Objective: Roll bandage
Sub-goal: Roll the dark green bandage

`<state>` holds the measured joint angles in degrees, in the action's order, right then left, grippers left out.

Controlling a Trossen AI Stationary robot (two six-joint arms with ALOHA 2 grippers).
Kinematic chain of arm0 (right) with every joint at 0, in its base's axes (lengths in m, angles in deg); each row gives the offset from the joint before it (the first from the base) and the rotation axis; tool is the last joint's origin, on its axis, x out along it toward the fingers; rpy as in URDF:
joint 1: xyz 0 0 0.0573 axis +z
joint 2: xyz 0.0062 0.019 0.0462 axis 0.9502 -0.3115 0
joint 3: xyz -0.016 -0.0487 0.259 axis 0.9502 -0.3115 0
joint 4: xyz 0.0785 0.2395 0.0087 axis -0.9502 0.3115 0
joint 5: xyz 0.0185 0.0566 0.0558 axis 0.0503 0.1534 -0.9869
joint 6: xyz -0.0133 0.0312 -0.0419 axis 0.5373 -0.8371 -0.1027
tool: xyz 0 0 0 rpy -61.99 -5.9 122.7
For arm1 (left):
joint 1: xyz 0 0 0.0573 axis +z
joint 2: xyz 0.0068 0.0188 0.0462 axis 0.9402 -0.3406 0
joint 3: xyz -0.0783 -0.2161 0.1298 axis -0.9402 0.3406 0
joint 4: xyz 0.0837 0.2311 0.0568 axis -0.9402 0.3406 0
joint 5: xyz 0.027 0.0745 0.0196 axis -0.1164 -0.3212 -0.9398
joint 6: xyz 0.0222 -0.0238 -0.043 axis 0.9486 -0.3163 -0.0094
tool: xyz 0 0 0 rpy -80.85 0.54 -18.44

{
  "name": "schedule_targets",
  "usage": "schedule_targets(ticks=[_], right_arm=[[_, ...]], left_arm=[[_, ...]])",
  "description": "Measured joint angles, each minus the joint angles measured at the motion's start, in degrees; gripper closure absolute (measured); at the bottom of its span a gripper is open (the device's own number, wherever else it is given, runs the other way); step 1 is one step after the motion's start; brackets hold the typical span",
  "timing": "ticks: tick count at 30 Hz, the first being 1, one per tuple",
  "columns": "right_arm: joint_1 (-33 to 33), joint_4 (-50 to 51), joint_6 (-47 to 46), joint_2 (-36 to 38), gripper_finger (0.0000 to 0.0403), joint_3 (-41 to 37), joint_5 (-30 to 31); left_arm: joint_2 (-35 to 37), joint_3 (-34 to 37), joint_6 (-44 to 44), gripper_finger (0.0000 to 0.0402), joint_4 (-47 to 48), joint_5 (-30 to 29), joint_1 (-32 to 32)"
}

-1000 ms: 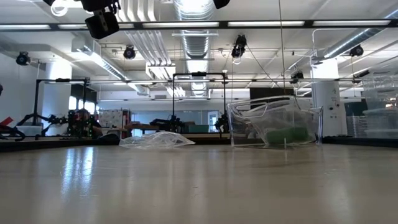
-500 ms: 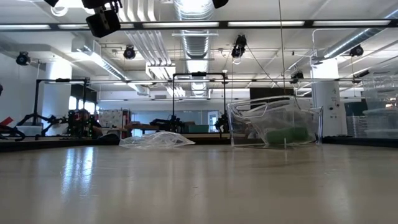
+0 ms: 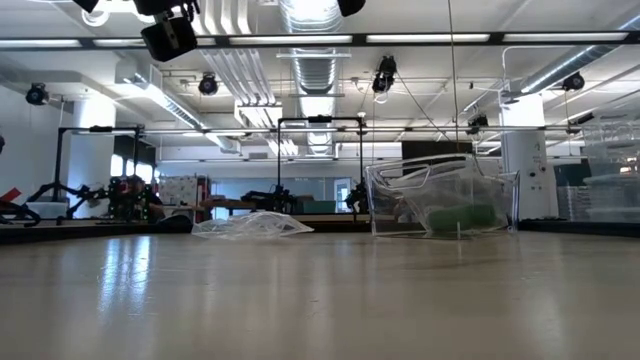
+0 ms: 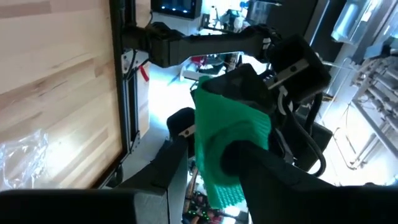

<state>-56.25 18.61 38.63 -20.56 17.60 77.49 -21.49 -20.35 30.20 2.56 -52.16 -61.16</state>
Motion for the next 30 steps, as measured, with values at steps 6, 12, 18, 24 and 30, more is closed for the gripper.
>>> schedule_targets(ticks=[6, 12, 18, 24, 30], right_arm=[[-0.2, -0.1, -0.4, -0.1, 0.0292, 0.0, -0.1], [-0.3, -0.5, -1.4, -0.2, 0.0329, 0.0, -0.1], [-0.4, -1.2, -7.3, -0.2, 0.0388, 0.0, -3.3], [-0.5, -3.0, -20.8, 0.1, 0.0395, 0.0, -4.5], [-1.4, -2.1, -41.1, 3.9, 0.0399, 0.0, -5.6]], left_arm=[[-0.4, 0.0, 0.2, 0.0373, -2.6, -0.1, 0.0], [-0.4, 0.0, 1.9, 0.0370, -3.2, 0.2, 0.0], [-0.2, 0.0, 7.5, 0.0339, -4.1, -1.7, 0.0], [3.0, -0.7, 15.6, 0.0293, -5.1, -7.3, 0.0], [8.9, -8.0, 28.1, 0.0237, 4.7, -18.0, 0.1]])
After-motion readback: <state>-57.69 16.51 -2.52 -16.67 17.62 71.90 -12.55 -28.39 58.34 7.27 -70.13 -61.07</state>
